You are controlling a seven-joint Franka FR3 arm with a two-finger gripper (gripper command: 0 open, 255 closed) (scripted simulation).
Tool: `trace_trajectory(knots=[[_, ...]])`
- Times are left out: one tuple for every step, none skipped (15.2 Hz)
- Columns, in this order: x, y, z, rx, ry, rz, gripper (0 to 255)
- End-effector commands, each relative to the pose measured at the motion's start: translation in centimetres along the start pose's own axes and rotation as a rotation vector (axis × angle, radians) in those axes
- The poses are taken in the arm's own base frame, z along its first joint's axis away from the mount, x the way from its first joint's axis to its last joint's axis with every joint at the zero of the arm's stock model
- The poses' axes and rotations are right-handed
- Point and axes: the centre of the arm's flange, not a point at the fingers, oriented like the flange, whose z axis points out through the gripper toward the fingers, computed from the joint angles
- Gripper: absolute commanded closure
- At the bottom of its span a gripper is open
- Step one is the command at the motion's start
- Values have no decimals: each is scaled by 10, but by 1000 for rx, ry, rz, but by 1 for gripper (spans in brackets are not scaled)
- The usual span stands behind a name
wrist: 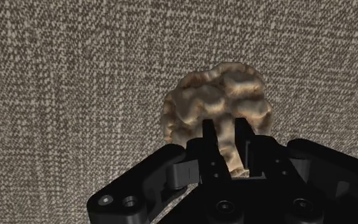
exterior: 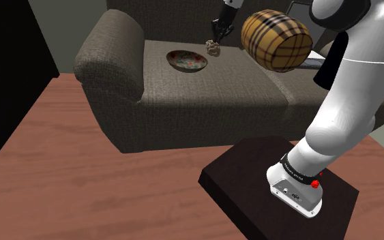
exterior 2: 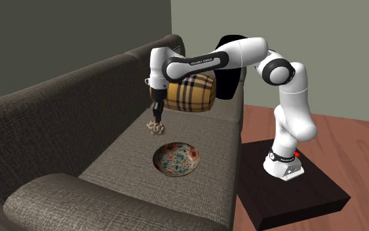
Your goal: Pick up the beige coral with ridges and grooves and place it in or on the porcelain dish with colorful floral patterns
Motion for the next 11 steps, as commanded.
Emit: trace_trajectory(knots=[[1,8,32,-29,-62,6,255],[3,5,33,-29,-62,6,255],[5,5,31,-29,-62,6,255],[7,3,36,-29,-62,6,255],[8,6,32,-29,-62,7,255],[7,1,0,-19,-5,-1,255],[7,1,0,-19,-5,-1,0],[-3,-33,0,-164,28,59,0],[-12,-67,6,-308,62,119,0],[-18,-101,17,-453,95,179,0],[-21,-132,33,-598,128,238,0]])
